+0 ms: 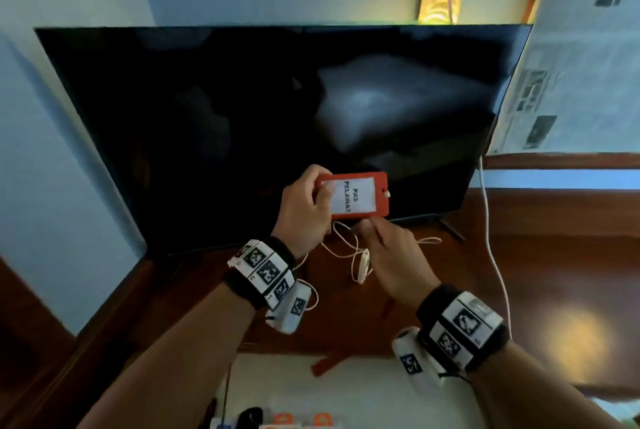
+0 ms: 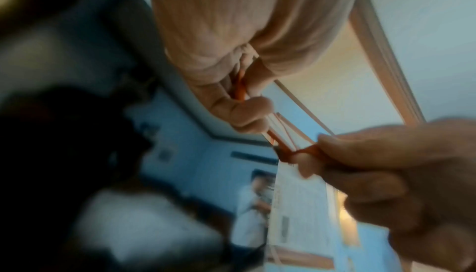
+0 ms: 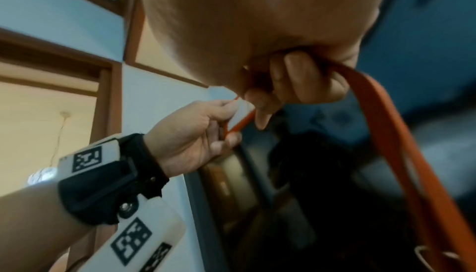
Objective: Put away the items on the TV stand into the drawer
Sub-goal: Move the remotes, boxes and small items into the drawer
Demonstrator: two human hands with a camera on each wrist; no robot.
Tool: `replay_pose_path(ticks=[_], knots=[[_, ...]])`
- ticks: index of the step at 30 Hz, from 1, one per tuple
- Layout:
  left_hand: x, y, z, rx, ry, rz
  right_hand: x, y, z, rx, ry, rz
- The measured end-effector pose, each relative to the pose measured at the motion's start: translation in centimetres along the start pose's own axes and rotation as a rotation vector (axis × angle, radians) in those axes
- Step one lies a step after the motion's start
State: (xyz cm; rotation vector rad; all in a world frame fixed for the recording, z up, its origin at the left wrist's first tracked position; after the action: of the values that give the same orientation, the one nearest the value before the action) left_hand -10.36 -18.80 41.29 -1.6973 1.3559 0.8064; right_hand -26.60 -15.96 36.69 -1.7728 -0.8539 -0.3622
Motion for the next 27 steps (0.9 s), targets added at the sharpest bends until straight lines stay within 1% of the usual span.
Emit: replay_pose_path(ticks=[1, 2, 3, 5, 7, 9, 11, 13, 15, 17, 18, 20, 21, 22, 23, 25, 27], knots=[[-0.2, -0.5, -0.1, 0.043, 0.051, -0.135, 0.4, -0.4, 0.2, 0.009, -0.038, 0.069], [-0.2, -1.0, -0.1, 0.096, 0.067, -0.224, 0.8, -0.9, 0.4, 0.016, -0.059, 0.078], [0.0, -1.5, 0.1, 0.157, 0.046, -0.258, 1.0, -1.2, 0.5, 0.028, -0.067, 0.065], [0.8, -2.1, 0.7, 0.301, -0.058, -0.241, 1.5, -2.1, 0.5, 0.019, -0.084, 0.068], [1.5, -2.4, 1.9, 0.438, -0.159, -0.157, 1.6, -2.9, 0.1, -0.011, -0.106, 0.046], [2.3, -2.9, 2.9, 0.503, -0.244, 0.005, 1.4, -3.4, -0.4, -0.032, -0.102, -0.041], [2.6, -3.4, 3.6, 0.511, -0.271, 0.191, 0.2, -2.4, -0.9, -0.021, -0.078, -0.138], [2.6, -3.7, 4.1, 0.490, -0.288, 0.409, -1.0, -0.6, -0.8, -0.007, -0.062, -0.217], [2.6, -3.6, 4.3, 0.412, -0.296, 0.571, -1.6, 1.4, 0.0, 0.003, 0.006, -0.234], [3.0, -3.3, 4.0, 0.282, -0.301, 0.584, -1.4, 3.2, 1.3, 0.039, 0.073, -0.147], [3.4, -3.1, 3.8, 0.210, -0.305, 0.560, -0.8, 3.8, 2.1, 0.042, 0.065, -0.095], [4.2, -3.1, 3.3, 0.081, -0.293, 0.452, 1.0, 4.6, 3.5, 0.029, -0.036, -0.002], [4.5, -3.2, 3.1, 0.040, -0.275, 0.367, 1.7, 4.9, 3.9, 0.023, -0.089, 0.066], [4.7, -3.4, 3.0, 0.025, -0.247, 0.262, 1.9, 5.2, 3.8, 0.038, -0.112, 0.146], [4.7, -3.5, 2.8, 0.043, -0.209, 0.149, 1.8, 5.4, 3.6, 0.064, -0.102, 0.202], [4.4, -3.5, 2.9, 0.162, -0.142, -0.051, 1.6, 4.7, 2.9, 0.123, -0.078, 0.255], [4.3, -3.5, 3.2, 0.307, -0.134, -0.190, 2.2, 3.0, 2.5, 0.099, -0.166, 0.293]])
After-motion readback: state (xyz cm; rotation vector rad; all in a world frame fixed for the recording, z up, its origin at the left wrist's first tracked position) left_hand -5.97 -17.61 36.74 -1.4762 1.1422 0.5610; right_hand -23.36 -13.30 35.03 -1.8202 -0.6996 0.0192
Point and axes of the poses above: each hand's wrist, its own z-axis away from the middle knuckle, its own y-axis out of the palm, x = y × z, the point moved 5 cm from there along -z, towards the middle knuckle, and after that the axes turned 11 degrees about z, right-handed, at the moved point
